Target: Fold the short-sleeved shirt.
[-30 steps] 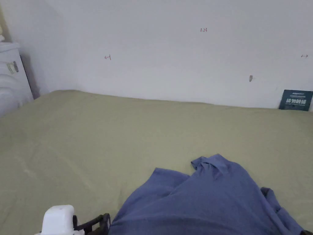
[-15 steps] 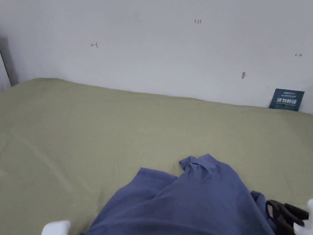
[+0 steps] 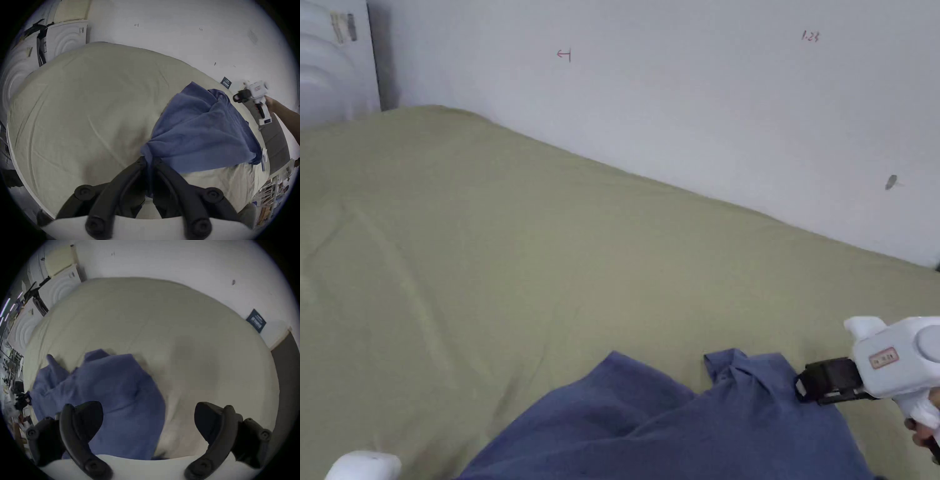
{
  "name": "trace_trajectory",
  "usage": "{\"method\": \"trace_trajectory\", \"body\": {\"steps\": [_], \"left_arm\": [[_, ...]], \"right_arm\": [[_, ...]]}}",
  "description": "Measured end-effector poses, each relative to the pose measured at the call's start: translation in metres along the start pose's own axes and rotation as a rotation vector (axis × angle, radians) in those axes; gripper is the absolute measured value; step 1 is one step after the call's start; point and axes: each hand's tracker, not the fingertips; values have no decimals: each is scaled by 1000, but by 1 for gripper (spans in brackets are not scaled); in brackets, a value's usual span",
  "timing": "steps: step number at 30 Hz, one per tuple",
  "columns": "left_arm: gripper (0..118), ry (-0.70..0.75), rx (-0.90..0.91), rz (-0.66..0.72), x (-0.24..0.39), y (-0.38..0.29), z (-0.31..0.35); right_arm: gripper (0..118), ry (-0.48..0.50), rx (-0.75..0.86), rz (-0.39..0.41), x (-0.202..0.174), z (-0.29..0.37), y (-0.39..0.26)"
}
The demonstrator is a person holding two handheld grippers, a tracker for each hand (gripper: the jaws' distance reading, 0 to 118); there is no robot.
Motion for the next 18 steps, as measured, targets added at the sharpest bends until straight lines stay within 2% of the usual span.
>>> {"method": "trace_trajectory", "body": {"steps": [2,3,4,5,6,7,8,9,11,12,14,18], "left_arm": [[7,-7,0,25,2,1,1],[7,-9,0,27,2,1,1],[7,-9,0,30,3,0,1],[7,-9,1,29,4,-1,1],[7,-9,2,23,6,1,0],[7,-9,3,22,6,0,-1],[7,-10,3,27,6,0,-1],[7,-13,3,39,7,0,0],[7,-19,7,53,6,3,1],[7,-18,6,50,8,5,1],[7,-13,8,46,8,14,3],[7,-57,90,35,14,54,23]], "right_arm": [[112,-21,-60,24,3,-22,5],[106,-36,-84,40,3,-30,5],[93,-40,-96,58,3,-31,2],[70,-22,-105,57,2,-32,1],[66,12,-99,30,-2,-30,0],[56,-13,-72,9,-4,-25,0],[25,19,-63,-25,0,-18,-1],[0,25,-30,-43,-3,-13,-3],[0,-31,95,14,-14,7,-14],[0,-17,122,14,-18,16,-15],[0,-48,231,24,-30,41,-26],[0,-85,511,-2,-37,109,-36]]}}
